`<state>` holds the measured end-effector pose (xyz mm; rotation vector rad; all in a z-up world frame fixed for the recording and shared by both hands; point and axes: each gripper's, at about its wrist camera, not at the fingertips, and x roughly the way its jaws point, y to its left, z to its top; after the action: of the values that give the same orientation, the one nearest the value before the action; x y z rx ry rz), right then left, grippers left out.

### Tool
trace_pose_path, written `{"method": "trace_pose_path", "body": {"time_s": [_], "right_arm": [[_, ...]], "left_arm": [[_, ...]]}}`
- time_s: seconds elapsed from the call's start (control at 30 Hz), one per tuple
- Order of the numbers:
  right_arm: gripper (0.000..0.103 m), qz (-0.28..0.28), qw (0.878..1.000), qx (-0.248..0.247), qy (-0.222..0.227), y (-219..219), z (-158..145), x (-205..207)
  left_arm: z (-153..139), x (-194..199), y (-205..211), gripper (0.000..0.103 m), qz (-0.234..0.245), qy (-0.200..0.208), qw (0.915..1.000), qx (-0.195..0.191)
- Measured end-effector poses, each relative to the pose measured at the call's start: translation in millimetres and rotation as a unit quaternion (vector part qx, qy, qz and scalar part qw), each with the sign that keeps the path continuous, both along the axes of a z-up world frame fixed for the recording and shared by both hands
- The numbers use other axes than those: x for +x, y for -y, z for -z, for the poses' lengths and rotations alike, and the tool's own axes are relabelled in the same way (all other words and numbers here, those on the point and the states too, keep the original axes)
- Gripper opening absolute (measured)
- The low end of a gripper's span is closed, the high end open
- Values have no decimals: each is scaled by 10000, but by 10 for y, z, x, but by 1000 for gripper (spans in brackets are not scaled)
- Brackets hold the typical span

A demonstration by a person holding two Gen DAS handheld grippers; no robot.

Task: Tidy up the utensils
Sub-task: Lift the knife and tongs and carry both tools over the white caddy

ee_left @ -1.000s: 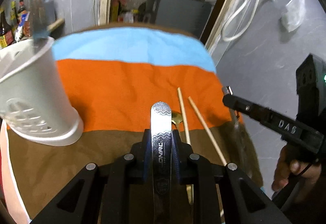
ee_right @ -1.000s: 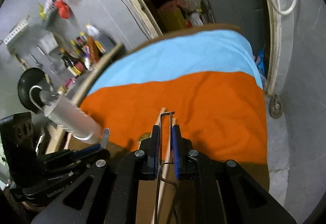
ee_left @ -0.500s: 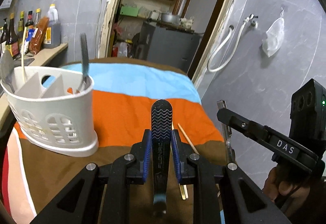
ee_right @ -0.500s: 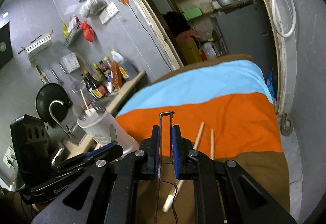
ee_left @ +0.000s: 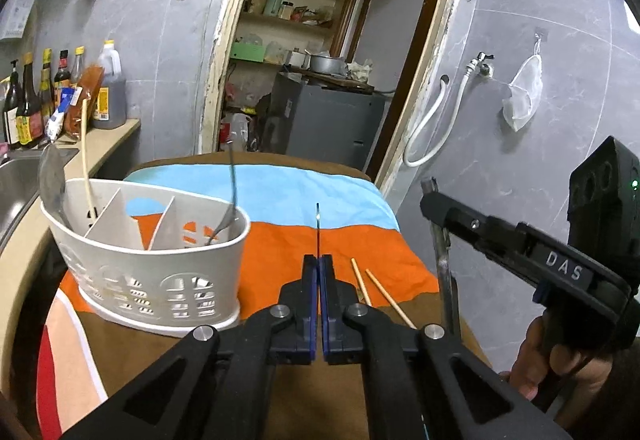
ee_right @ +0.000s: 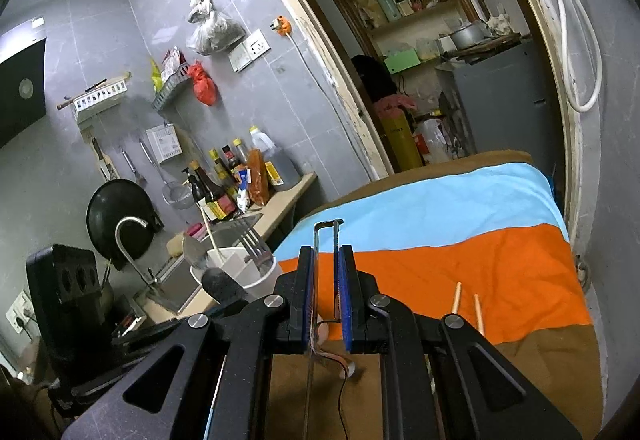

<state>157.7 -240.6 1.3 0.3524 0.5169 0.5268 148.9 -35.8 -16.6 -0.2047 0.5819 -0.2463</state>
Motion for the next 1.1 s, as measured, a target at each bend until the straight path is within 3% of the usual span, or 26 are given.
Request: {"method": "trace_pose_path", "body": {"time_s": [0.23, 0.63, 0.9, 1.1], "right_arm": [[11, 105, 9992, 207, 312, -181, -155, -33], [11, 229, 9838, 658, 1652, -986, -577, 54], [11, 304, 9778, 777, 1923, -1432, -575, 259], [11, 355, 9789, 508, 1948, -1611, -486, 412]], "left_arm": [[-162, -123, -215, 2, -82, 39, 9999, 55], [-786, -213, -1019, 2, -538, 301, 9980, 158], [-857, 51, -1582, 2, -1133, 428, 9922, 297], [-824, 255, -1783, 2, -1096, 428, 9929, 197]]}}
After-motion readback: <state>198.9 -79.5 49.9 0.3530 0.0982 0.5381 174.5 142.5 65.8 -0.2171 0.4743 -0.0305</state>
